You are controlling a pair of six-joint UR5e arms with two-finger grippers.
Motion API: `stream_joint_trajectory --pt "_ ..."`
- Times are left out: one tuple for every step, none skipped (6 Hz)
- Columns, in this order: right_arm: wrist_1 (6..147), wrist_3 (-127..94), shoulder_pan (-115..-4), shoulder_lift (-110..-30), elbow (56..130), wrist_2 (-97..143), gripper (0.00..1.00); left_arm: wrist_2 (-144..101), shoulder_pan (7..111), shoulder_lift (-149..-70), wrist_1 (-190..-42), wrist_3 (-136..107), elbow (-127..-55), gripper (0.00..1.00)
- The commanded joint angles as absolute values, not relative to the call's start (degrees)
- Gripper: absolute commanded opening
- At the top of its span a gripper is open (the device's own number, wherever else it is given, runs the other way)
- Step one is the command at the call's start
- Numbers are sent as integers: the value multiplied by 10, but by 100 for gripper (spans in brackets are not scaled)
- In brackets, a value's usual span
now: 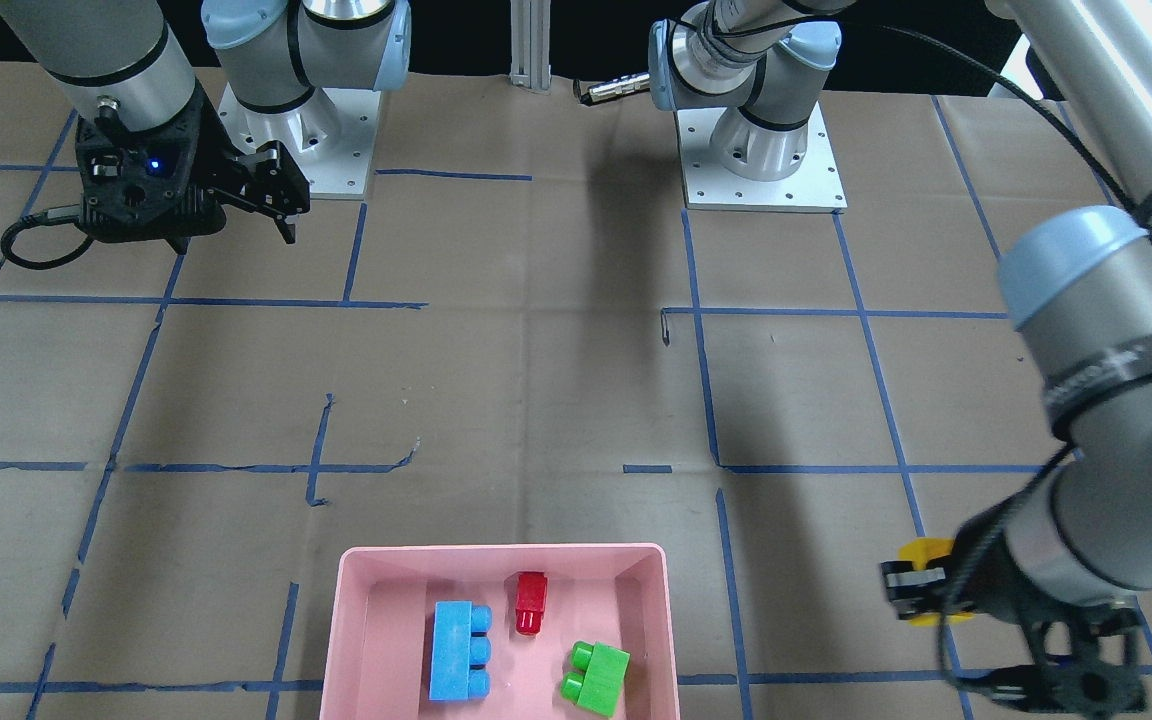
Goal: Put all blocks into box
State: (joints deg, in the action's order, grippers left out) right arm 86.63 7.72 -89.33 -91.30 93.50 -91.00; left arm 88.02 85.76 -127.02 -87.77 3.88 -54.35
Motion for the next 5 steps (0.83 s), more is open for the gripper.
stream_joint_trajectory --pt "873 36 -922 -909 940 -919 100 877 975 -1291 -867 -129 -526 0" --pt "885 34 -936 -906 940 -914 100 876 1016 -1314 -829 -188 -526 0" --pt "884 35 -939 -911 941 -912 100 876 1043 -1346 -787 -226 -526 0" --pt "882 39 -939 -915 943 -912 100 868 1048 -1371 -741 -235 -526 0" --pt "882 39 -940 -918 945 -913 100 869 1049 -1392 -697 -235 -526 9"
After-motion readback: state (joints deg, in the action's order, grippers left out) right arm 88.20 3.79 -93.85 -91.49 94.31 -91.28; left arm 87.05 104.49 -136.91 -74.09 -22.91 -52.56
